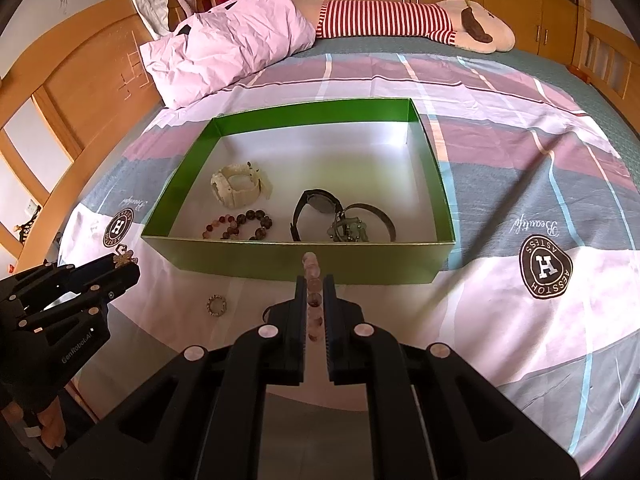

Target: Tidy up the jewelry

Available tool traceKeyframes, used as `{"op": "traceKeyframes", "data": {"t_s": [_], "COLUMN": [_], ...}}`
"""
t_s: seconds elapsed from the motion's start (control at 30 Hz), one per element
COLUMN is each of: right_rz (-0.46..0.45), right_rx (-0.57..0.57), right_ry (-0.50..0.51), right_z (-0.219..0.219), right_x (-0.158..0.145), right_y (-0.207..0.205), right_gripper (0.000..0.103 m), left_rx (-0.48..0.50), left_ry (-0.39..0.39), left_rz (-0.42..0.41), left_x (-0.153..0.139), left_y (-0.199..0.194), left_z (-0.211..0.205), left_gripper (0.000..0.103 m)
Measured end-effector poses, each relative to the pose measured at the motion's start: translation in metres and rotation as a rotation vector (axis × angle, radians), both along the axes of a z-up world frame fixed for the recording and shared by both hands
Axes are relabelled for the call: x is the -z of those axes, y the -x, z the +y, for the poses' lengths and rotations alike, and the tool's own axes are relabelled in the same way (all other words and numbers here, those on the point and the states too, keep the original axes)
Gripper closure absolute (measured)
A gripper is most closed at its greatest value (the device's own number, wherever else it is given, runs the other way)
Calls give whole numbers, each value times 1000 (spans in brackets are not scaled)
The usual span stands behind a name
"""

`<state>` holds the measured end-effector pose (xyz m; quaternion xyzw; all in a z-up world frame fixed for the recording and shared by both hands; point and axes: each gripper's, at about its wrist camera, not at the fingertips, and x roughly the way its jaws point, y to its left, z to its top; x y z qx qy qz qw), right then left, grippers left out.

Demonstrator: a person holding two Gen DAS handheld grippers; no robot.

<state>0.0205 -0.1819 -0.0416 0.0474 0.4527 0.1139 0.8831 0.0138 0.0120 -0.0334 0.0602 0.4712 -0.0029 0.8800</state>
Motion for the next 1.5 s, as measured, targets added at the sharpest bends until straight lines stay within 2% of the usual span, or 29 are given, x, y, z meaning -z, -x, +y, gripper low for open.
{"op": "traceKeyframes", "data": {"t_s": [0.27, 0.5, 0.8, 1.03, 1.17, 1.37, 1.4, 1.47, 1.5], "right_rz": [-7, -79, -108, -199, -173, -88, -81, -81, -83], "right_rx": [-8, -9, 18, 53, 81, 81, 80, 74, 68], "right_ry": [-7, -14, -21, -86, -72, -50, -35, -34, -45], "right_z": [2, 3, -3, -12, -13, -11, -10, -9, -9], "right_x": [0, -13, -20, -36, -21, 3, 4, 2, 0], "right_y": [1, 5, 2, -25, -50, -66, -66, -62, -58], "right_gripper": [95, 95, 95, 95, 95, 95, 95, 86, 75], "left_rx": [7, -12, -38, -41, -31, -32, -32, -24, -20], "left_ry": [-2, 7, 23, 81, 130, 105, 104, 104, 102], "left_rz": [-11, -47, -67, -112, -55, 16, 18, 20, 14], "left_x": [-2, -8, -13, -30, -13, 11, 12, 13, 11], "left_y": [1, 0, -4, -41, -76, -97, -98, -97, -95], "left_z": [-2, 2, 10, 15, 14, 12, 12, 12, 12], "left_gripper": [81, 81, 81, 81, 81, 80, 80, 71, 66]}}
